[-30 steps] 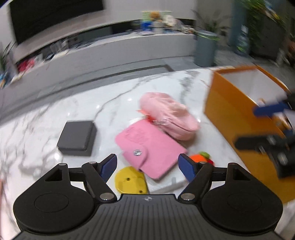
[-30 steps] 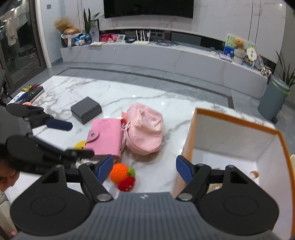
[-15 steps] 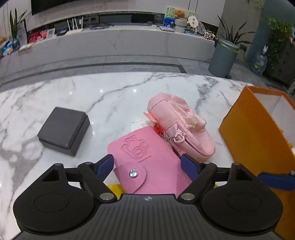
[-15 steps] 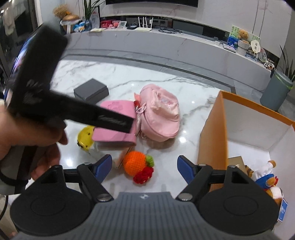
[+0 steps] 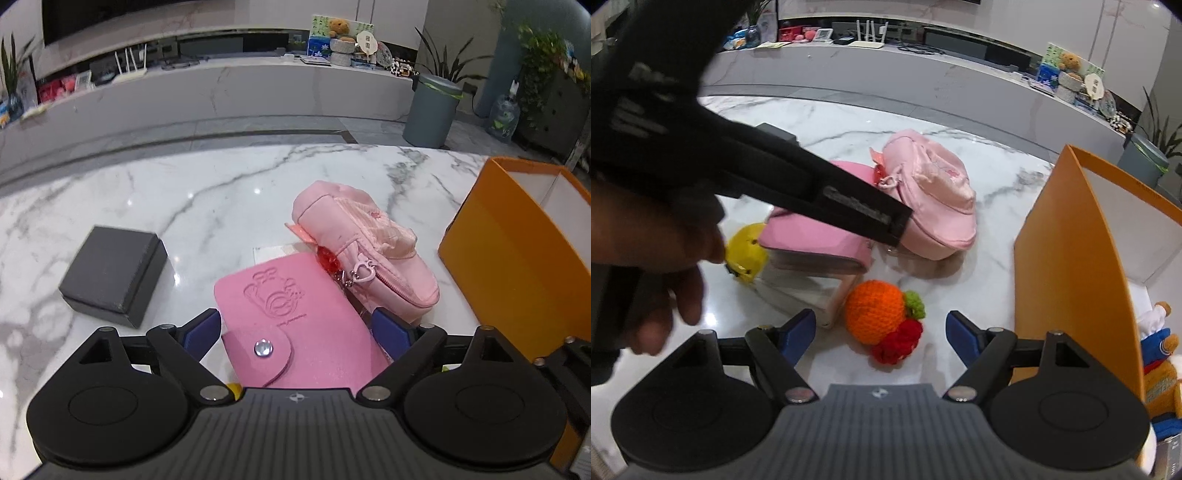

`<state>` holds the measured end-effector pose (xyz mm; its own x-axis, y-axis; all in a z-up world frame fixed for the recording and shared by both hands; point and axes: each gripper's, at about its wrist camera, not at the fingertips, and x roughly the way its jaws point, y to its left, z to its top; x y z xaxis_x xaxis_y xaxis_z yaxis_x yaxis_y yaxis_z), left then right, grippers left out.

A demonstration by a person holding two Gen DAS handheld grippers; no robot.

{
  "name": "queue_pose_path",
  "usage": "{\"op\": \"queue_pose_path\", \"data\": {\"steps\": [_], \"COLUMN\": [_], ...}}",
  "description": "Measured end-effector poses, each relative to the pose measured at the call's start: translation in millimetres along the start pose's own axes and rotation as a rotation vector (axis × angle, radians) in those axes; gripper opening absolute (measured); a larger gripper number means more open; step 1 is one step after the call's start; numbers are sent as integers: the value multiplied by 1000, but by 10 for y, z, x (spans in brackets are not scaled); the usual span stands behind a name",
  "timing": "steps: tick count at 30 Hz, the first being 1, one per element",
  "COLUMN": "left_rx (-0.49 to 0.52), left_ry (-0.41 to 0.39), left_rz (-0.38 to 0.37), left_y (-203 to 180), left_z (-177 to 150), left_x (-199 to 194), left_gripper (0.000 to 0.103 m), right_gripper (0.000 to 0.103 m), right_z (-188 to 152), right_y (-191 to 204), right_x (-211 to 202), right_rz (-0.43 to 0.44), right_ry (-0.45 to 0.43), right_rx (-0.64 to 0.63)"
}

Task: Organize objects
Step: 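Grasp the pink card wallet with the left tool while the right tool grasps the orange crocheted fruit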

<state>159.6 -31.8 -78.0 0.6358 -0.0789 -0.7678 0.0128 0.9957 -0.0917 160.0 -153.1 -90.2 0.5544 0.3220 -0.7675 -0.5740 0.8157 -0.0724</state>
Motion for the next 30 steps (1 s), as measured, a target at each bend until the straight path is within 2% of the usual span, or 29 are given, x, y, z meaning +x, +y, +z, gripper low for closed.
{"op": "queue_pose_path", "data": {"steps": [5,9,15,18,22,28,30], "left_rx": [-35,-34,-8,-13,-11,15,24], "left_ry": [7,10,6,15,34,76,89], "left_rz": [-29,-43,-48,-53,-44,-32,-31], "left_y": [60,57,54,87,112,92,70], "left_z": [-24,-36,-88,-114,-147,-207,-238], "left_x": [3,-19,-72,-105,-164,-261,-292], "left_gripper": [103,100,98,98,98,97,97], "right_gripper": [77,68,64,59,45,44,51], "right_z": [-55,-86,-76,-54,-20,-16,-21], "right_y": [-9,35,29,7,-39,-11,8], "right_x": [95,162,162,149,109,62,38], "right_rz": [25,42,54,62,74,116,115], "right_ry": [-19,-14,-8,6,44,141,131], "right_rx": [9,-6,-17,-24,-36,-85,-88]}}
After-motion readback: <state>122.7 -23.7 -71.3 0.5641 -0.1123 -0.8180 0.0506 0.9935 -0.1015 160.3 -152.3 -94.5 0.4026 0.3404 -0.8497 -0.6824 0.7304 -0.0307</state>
